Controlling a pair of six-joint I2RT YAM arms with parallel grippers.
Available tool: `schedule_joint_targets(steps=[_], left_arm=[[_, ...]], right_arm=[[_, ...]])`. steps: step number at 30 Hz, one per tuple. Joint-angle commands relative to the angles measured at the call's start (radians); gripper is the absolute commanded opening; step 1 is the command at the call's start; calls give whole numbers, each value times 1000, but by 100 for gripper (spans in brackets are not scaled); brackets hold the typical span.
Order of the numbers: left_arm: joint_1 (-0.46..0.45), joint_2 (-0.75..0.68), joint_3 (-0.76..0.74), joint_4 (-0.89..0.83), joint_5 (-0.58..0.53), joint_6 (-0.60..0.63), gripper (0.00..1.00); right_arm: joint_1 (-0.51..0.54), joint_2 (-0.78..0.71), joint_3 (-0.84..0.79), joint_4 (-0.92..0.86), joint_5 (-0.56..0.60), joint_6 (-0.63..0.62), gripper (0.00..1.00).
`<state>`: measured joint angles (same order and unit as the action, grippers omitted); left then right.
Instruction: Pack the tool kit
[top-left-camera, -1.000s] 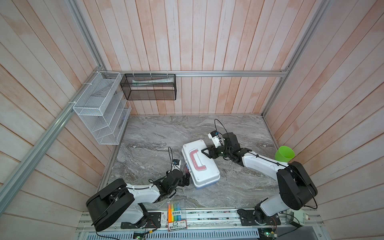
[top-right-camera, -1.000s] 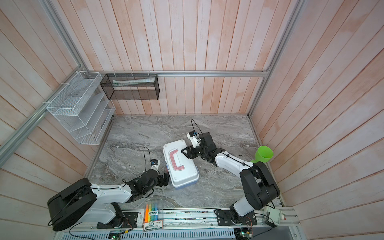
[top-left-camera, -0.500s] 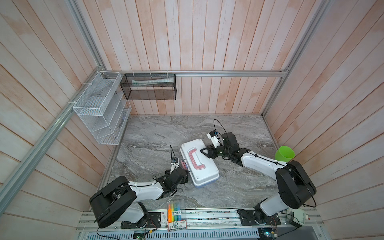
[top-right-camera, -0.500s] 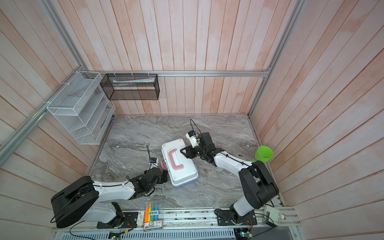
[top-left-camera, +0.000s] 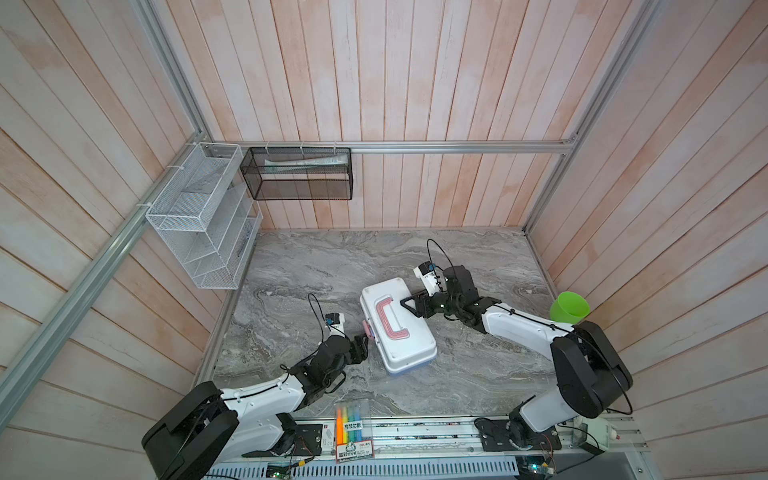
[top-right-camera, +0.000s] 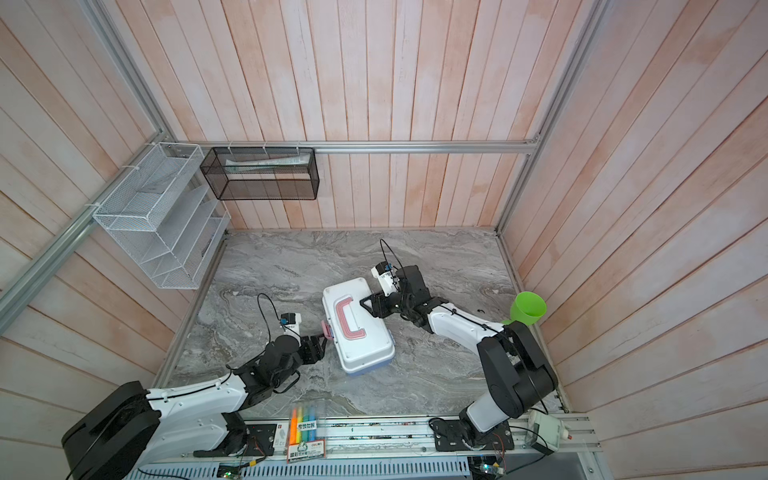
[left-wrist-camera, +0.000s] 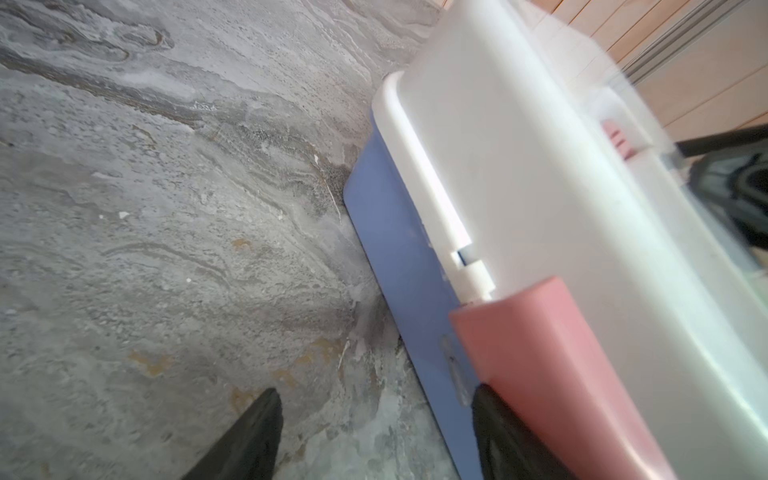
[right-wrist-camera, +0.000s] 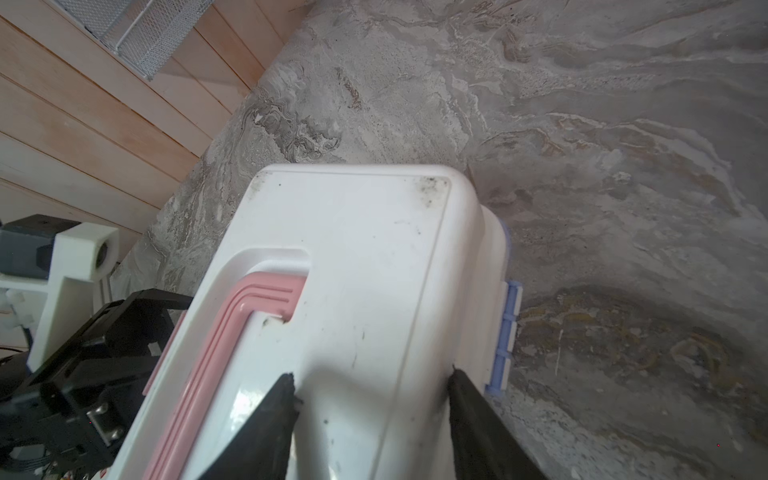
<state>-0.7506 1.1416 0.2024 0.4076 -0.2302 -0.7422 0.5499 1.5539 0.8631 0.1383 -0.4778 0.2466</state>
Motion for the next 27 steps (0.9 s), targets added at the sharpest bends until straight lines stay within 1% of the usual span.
schedule_joint_targets(steps=[1, 4, 6, 9, 11, 14, 16, 18, 22, 23, 27], left_arm=[[26, -18, -72, 240, 134, -114, 75], [32, -5, -130, 383, 154, -199, 75], [34, 4, -155, 463, 165, -216, 73], [34, 10, -152, 488, 184, -219, 68], [34, 13, -140, 492, 199, -214, 67], [34, 12, -156, 534, 188, -236, 66], [34, 12, -169, 567, 187, -232, 60], [34, 15, -160, 548, 192, -220, 50], [34, 26, -152, 552, 203, -218, 40], [34, 28, -152, 552, 205, -218, 37], [34, 24, -153, 550, 207, -217, 35]], right_arm=[[35, 37, -45, -108, -42, 6, 55], [40, 40, -44, -103, -42, 7, 55], [41, 45, -40, -103, -43, 8, 56], [44, 47, -36, -103, -46, 6, 56], [44, 46, -35, -108, -44, 4, 56], [44, 46, -36, -107, -41, 3, 56], [44, 45, -36, -106, -46, 6, 56], [45, 42, -36, -101, -45, 10, 56], [49, 45, -36, -96, -47, 13, 56], [48, 48, -36, -98, -47, 12, 56], [52, 51, -41, -98, -46, 11, 56]])
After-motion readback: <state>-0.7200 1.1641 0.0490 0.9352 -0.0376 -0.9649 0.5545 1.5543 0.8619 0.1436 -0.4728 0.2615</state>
